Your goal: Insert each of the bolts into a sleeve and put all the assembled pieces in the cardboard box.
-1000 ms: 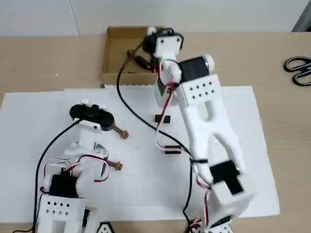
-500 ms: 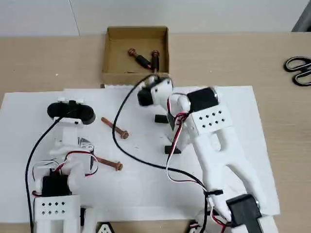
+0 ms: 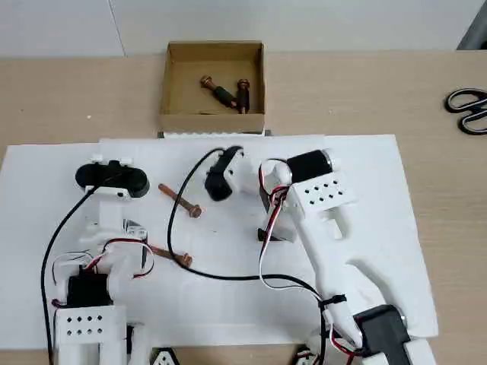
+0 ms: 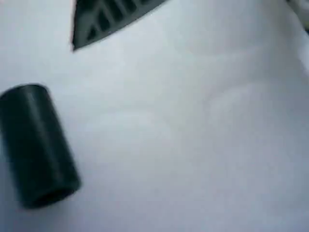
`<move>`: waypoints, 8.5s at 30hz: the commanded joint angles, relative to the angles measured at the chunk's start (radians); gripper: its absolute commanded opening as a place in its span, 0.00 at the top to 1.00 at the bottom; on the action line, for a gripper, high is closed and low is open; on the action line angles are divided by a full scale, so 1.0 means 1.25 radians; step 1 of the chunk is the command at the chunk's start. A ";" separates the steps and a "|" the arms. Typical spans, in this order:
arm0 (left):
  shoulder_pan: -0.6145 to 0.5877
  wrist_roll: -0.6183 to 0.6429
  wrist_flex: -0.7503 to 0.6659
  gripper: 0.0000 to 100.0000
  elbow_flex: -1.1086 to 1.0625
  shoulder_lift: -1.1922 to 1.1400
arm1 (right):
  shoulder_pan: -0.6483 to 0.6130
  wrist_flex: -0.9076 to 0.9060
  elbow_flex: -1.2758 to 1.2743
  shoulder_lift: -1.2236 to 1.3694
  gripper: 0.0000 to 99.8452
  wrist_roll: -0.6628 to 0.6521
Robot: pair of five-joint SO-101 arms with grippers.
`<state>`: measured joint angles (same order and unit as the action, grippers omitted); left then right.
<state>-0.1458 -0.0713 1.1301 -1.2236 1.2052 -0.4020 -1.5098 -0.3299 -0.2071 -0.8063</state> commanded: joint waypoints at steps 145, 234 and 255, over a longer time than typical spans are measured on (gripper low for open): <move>0.247 -1.051 0.137 0.84 0.267 -0.500 | 0.690 -0.176 0.158 -0.172 1.00 0.552; 0.253 0.142 0.268 0.99 0.911 -0.315 | 0.073 -0.090 -0.157 -0.867 1.00 0.527; 0.261 0.539 0.158 0.99 0.713 -0.188 | -0.261 0.229 -0.401 -0.904 1.00 0.730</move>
<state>0.1672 0.5961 1.3740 -0.3214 0.9536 -0.6659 -1.2628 -0.8301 -1.3318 0.0990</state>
